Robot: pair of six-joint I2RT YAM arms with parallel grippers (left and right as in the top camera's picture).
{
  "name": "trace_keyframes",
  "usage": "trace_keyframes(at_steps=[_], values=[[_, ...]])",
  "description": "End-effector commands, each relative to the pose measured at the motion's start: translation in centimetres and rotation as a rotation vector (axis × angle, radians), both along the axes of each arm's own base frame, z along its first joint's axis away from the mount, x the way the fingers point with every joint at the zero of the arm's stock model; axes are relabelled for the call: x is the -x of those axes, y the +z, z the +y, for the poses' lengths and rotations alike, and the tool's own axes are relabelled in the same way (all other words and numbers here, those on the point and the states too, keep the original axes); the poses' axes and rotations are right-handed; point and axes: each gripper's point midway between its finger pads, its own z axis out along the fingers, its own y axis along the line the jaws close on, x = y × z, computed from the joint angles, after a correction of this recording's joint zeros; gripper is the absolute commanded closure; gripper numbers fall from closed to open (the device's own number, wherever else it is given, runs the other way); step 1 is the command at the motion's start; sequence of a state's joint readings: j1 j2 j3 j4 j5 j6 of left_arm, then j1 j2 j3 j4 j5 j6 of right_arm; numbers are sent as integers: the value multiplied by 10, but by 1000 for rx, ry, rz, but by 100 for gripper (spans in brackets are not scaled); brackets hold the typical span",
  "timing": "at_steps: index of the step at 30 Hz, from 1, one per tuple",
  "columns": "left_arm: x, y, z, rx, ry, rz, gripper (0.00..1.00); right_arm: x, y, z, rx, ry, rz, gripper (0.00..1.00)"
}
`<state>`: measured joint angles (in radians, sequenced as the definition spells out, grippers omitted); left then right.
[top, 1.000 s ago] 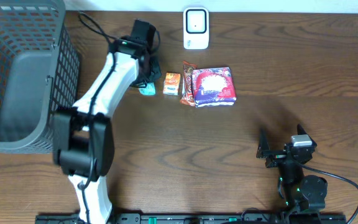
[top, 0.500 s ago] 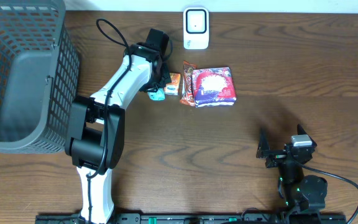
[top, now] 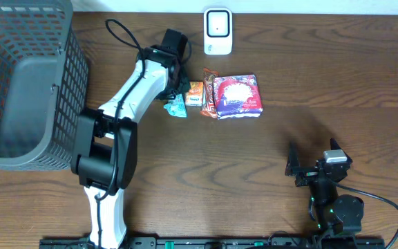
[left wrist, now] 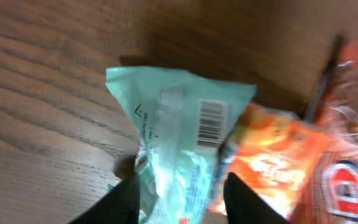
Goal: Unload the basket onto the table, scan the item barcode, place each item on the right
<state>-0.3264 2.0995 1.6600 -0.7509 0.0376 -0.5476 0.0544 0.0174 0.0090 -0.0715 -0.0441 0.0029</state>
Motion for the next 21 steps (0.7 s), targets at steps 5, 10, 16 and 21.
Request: trace_keyframes(at_steps=[5,10,16,21], values=[[-1,148,11,98,27,-287,31,0,-1,-3,12,-16,0,1],[46,213,38,112,53,-349,13,0,-1,-3,12,-16,0,1],[124,241,74,41,51,-280,1,0,-1,-3,12,-16,0,1],[183,241,97,19,138,-162,2,0,-1,-3,12,-16,0,1]])
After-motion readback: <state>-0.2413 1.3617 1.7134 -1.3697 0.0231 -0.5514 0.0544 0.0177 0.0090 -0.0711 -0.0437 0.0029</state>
